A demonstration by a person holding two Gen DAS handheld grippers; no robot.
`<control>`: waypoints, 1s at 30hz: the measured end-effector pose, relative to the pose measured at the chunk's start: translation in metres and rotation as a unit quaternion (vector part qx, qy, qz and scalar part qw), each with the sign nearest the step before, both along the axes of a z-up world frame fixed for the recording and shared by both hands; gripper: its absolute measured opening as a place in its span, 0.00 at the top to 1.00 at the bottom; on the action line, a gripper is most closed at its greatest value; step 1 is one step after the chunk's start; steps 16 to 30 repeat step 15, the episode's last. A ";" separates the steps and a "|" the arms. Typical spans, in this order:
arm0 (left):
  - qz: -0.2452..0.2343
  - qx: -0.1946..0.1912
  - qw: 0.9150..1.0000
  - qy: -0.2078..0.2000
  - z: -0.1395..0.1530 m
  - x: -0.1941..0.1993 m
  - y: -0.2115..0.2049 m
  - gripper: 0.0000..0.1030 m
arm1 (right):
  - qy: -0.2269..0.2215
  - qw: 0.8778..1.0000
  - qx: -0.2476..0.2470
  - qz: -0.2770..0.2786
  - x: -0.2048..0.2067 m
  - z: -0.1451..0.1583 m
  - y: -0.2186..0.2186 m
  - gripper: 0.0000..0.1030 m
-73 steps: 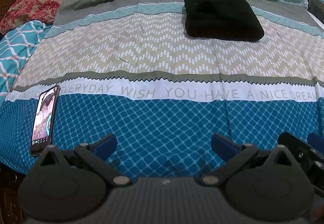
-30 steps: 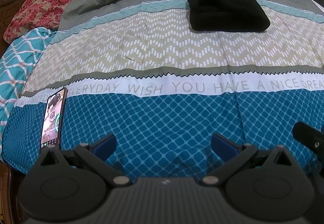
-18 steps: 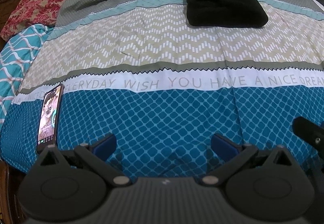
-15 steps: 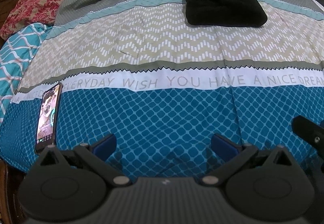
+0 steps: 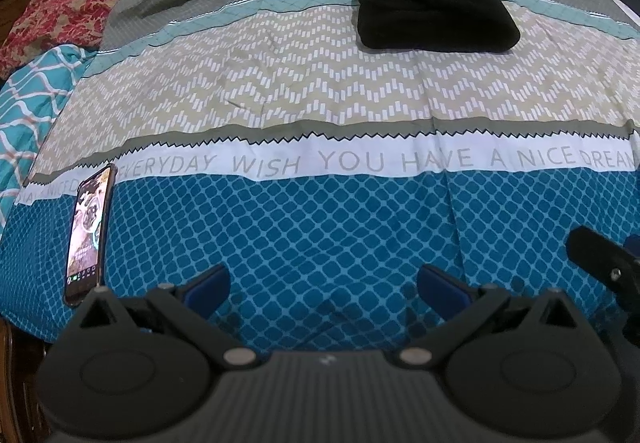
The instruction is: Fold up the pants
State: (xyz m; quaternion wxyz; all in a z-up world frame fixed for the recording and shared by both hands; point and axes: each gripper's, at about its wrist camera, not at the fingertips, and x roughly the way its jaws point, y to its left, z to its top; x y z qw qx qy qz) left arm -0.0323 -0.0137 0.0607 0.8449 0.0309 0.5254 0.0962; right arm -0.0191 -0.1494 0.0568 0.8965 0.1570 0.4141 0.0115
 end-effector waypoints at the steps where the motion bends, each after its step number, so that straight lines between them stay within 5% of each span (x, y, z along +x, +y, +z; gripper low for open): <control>1: 0.000 0.000 1.000 0.000 0.000 0.000 0.000 0.00 | 0.000 1.000 0.000 0.000 0.000 0.000 0.000 0.09; 30: -0.012 -0.010 1.000 -0.006 0.001 0.001 -0.003 0.00 | -0.015 1.000 -0.018 0.004 0.000 0.004 0.001 0.09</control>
